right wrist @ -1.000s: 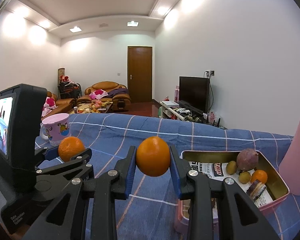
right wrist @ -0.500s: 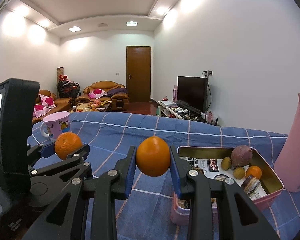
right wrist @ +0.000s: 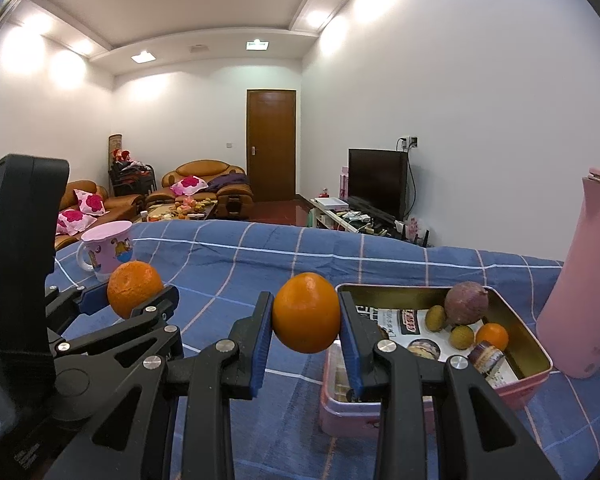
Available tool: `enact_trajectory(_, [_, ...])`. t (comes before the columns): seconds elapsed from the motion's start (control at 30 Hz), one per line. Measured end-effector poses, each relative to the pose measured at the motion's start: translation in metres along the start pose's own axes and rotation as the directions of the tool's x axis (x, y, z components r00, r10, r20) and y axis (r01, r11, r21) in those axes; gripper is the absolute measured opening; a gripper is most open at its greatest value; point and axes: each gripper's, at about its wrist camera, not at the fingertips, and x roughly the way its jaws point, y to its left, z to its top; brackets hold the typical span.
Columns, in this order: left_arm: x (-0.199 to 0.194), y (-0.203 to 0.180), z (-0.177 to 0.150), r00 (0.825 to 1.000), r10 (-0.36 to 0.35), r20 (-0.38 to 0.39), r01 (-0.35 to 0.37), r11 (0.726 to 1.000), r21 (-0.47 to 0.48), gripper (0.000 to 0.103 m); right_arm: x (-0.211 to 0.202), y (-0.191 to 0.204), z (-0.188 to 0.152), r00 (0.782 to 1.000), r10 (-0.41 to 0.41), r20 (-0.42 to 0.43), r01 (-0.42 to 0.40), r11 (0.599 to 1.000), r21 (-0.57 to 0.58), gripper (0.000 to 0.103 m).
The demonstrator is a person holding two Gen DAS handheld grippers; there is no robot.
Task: Organize fruits
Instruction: 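Carry both oranges in the left and right tools over the tin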
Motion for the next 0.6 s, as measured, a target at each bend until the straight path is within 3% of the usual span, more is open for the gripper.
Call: enact_trajectory(0.6, [-0.015,-0.037,-0.003,0.999,-0.039,0.028,0.038,0.998,0.046,0.049,-0.015,-0.024,-0.007,0.999,-0.039,0.002,0.039,0.999,0.002,0.034])
